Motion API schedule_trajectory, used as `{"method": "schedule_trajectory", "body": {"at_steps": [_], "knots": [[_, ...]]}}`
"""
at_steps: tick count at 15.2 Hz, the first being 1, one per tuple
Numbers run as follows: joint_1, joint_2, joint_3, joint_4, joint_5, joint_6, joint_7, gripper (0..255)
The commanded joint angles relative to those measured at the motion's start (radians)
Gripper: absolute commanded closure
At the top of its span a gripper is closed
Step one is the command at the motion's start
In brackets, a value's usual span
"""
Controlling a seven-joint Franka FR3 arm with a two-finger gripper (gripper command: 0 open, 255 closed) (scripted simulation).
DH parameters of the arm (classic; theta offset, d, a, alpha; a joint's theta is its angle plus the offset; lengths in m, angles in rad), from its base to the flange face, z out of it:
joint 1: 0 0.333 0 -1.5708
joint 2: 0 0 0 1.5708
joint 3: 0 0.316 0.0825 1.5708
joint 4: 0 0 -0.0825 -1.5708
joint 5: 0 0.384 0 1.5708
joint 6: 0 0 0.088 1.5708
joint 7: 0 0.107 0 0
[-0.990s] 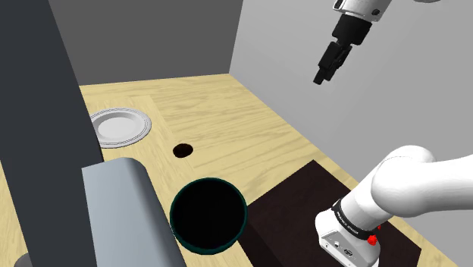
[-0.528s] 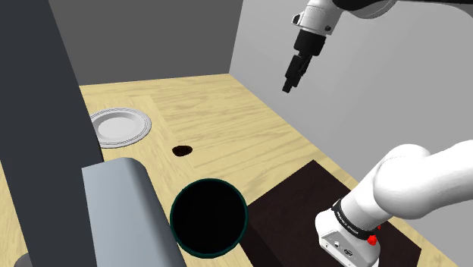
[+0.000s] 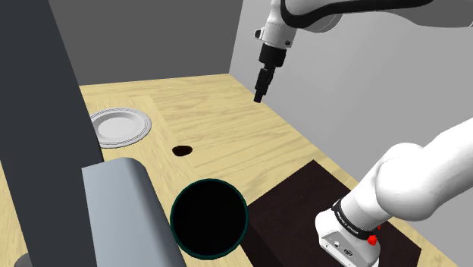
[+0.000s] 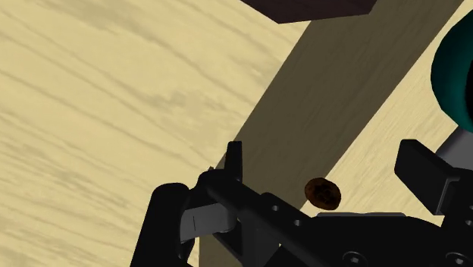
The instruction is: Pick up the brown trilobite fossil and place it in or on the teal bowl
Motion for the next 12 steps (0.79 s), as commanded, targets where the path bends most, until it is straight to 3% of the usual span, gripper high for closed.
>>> {"method": "schedule_trajectory", "body": {"at_steps": [1, 12], "knots": [[0.014, 0.082, 0.007, 0.034, 0.006, 0.035, -0.038, 0], [0.090, 0.470, 0.078, 0.277, 0.011, 0.116, -0.179, 0]]}}
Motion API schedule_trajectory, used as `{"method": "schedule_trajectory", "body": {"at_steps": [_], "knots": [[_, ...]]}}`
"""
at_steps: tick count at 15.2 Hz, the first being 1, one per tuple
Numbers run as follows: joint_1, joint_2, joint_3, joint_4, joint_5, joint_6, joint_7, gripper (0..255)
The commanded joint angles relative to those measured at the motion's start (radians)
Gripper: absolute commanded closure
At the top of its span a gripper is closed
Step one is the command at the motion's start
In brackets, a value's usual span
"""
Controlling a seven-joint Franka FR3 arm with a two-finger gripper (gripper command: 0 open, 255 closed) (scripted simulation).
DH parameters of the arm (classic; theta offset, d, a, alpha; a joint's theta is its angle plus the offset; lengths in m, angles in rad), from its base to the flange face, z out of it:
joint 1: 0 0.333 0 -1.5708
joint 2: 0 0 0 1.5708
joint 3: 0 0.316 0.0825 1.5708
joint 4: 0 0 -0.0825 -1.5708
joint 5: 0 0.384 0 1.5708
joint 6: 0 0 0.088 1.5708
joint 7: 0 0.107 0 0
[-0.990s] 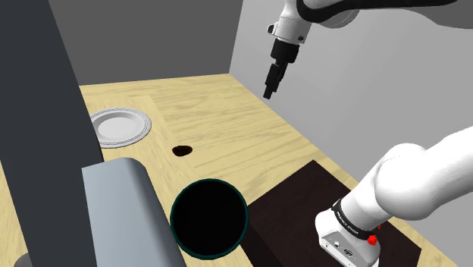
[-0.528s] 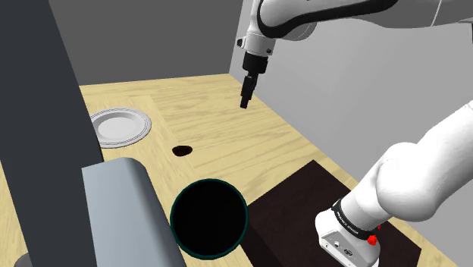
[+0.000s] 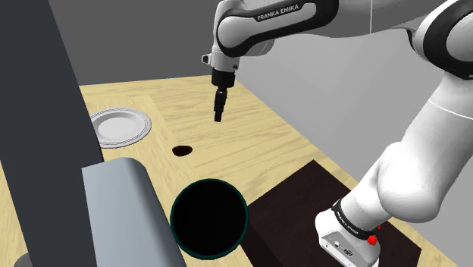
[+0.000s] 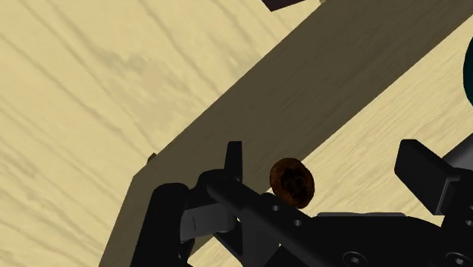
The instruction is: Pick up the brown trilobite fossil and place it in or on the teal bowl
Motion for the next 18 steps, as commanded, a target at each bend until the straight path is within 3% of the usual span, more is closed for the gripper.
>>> {"method": "schedule_trajectory", "body": {"at_steps": [1, 11, 18], "knots": [[0.014, 0.074, 0.014, 0.051, -0.005, 0.011, -0.024, 0], [0.099, 0.408, 0.080, 0.347, -0.054, -0.004, -0.110, 0], [0.106, 0.432, 0.080, 0.286, -0.053, 0.080, -0.111, 0]]}}
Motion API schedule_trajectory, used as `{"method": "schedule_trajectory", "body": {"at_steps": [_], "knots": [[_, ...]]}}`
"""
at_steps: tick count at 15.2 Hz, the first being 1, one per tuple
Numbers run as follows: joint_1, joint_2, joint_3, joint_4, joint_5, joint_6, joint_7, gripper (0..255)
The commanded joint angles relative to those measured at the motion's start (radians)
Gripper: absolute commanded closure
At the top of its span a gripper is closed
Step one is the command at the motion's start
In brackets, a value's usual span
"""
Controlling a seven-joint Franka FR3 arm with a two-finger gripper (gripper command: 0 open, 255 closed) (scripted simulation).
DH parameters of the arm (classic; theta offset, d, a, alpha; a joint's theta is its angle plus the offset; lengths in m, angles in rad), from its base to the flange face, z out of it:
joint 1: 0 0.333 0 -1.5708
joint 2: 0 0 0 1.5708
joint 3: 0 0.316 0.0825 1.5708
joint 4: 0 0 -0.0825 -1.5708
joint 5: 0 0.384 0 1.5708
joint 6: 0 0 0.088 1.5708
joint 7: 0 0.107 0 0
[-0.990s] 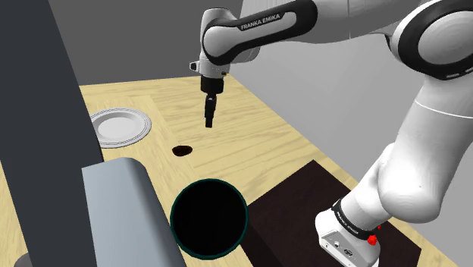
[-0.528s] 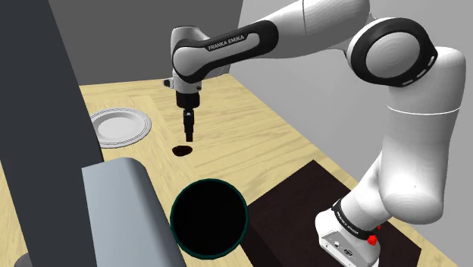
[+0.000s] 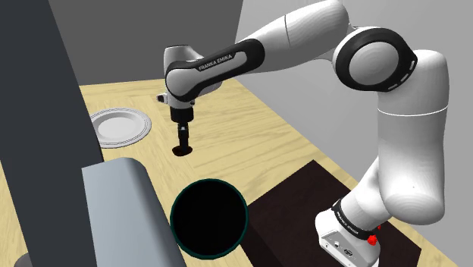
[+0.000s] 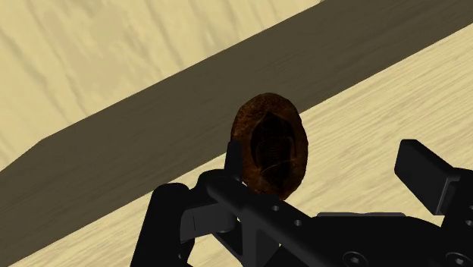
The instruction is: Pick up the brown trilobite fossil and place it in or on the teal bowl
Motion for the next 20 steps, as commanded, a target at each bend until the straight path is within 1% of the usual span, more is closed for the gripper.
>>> {"method": "schedule_trajectory", "body": {"at_steps": [1, 8, 9, 18, 19, 20], "knots": [[0.002, 0.006, 0.000, -0.012, 0.000, 0.019, 0.001, 0], [0.002, 0.006, 0.000, -0.011, 0.000, 0.018, 0.001, 0], [0.002, 0.006, 0.000, -0.011, 0.000, 0.018, 0.001, 255], [0.002, 0.007, 0.000, -0.010, 0.000, 0.018, 0.000, 255], [0.002, 0.007, 0.000, -0.010, 0.000, 0.018, 0.000, 0], [0.009, -0.126, -0.006, -0.214, -0.007, 0.223, 0.022, 0]]}}
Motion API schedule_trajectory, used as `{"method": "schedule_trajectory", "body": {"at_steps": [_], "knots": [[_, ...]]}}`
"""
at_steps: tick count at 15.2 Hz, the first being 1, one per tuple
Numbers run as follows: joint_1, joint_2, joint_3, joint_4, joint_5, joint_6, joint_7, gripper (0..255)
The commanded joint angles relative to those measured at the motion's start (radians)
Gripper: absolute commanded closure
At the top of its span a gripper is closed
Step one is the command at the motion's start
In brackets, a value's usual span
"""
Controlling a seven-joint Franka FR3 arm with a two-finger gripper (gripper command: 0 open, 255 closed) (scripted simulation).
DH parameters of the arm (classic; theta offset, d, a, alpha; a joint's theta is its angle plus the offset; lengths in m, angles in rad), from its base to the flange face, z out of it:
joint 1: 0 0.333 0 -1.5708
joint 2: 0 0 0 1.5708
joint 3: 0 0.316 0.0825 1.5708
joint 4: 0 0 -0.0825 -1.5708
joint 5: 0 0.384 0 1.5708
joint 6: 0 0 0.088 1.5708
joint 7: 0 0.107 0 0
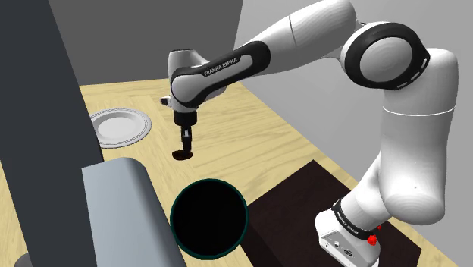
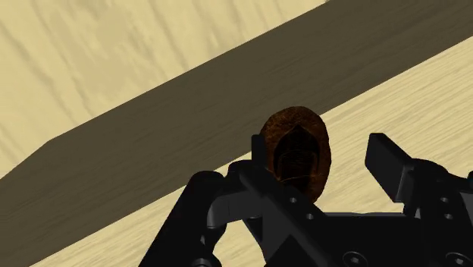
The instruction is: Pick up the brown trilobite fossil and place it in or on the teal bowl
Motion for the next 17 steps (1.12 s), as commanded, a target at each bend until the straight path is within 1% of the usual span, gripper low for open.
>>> {"method": "schedule_trajectory", "body": {"at_steps": [1, 9, 17], "knots": [[0.018, -0.182, -0.011, -0.287, -0.019, 0.338, 0.044, 0], [0.029, -0.106, -0.015, -0.291, -0.027, 0.418, 0.049, 0], [0.029, -0.105, -0.015, -0.291, -0.027, 0.417, 0.049, 0]]}}
